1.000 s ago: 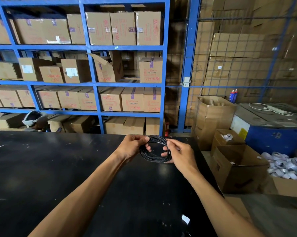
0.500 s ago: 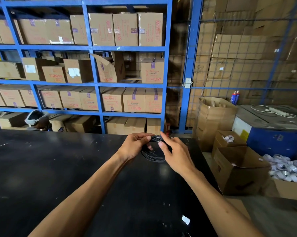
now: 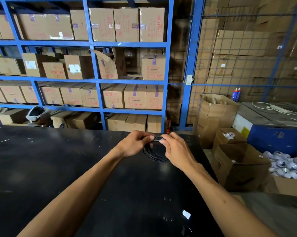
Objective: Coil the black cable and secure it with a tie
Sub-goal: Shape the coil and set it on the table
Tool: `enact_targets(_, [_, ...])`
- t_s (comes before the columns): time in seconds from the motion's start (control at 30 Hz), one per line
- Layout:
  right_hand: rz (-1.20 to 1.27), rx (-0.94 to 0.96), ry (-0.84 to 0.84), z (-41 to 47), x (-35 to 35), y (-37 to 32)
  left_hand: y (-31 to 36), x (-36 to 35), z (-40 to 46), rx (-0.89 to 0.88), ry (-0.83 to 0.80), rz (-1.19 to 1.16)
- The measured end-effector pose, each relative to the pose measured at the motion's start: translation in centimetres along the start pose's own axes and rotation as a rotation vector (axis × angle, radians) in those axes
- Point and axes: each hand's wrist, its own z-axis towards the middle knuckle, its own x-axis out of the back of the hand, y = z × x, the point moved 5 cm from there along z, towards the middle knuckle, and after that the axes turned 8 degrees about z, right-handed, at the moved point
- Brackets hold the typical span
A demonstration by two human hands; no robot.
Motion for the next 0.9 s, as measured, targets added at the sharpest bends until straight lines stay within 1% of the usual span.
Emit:
enact_targets(0.1, [-0.018,-0.012,-0.024,-0.2,-0.6,0.2,0.6,-0.4,0.1,0.005,-0.078,0.178])
enact_targets(0.2, [-0.088,-0.019,-0.099,-0.6,-1.2,0.5,0.8,-1.1,0.5,-0.035,-0.092,0.418])
enact_targets(0.23, [-0.113,-0.027,-0.128,-0.8,-1.4,0.7,0.8,-1.5,0.5,-0.044,-0.112,0.461])
enact_targets(0.33, [-0.155,-0.072,-0.201,-1.4,-1.9,1.7,0.4,-3.1,0.4,-0.042,-0.215,0.493])
enact_targets(0.37, [-0.162,-0.084,-0.216,-1.6,-2.1,2.0,0.2,-3.6,0.5,-0.055,-0.206,0.52])
enact_targets(0.43, [-0.146,-0.12,-0.234,-1.9,-2.2,2.7,0.1,-4.5,0.7,-0.087,-0.109,0.578])
enact_targets(0.5, [-0.115,-0.157,-0.257,-2.1,-2.3,3.4,-0.2,-5.7,0.8,-0.069,-0.032,0.597])
enact_targets(0.57, [-0.089,-0.191,-0.287,-2.5,-2.6,4.2,-0.7,-7.0,1.1,-0.008,-0.017,0.613])
enact_targets(0.67, [-0.069,-0.254,-0.326,-3.6,-3.1,5.7,-2.1,-8.9,1.5,0.104,-0.042,0.593])
enact_targets(0.8, [-0.03,-0.346,-0.366,-5.5,-4.3,8.0,-3.4,-11.5,1.4,0.112,-0.051,0.542])
enact_targets(0.9, [0.034,-0.401,-0.411,-7.1,-5.2,9.9,-4.7,-13.7,1.0,0.131,-0.089,0.516])
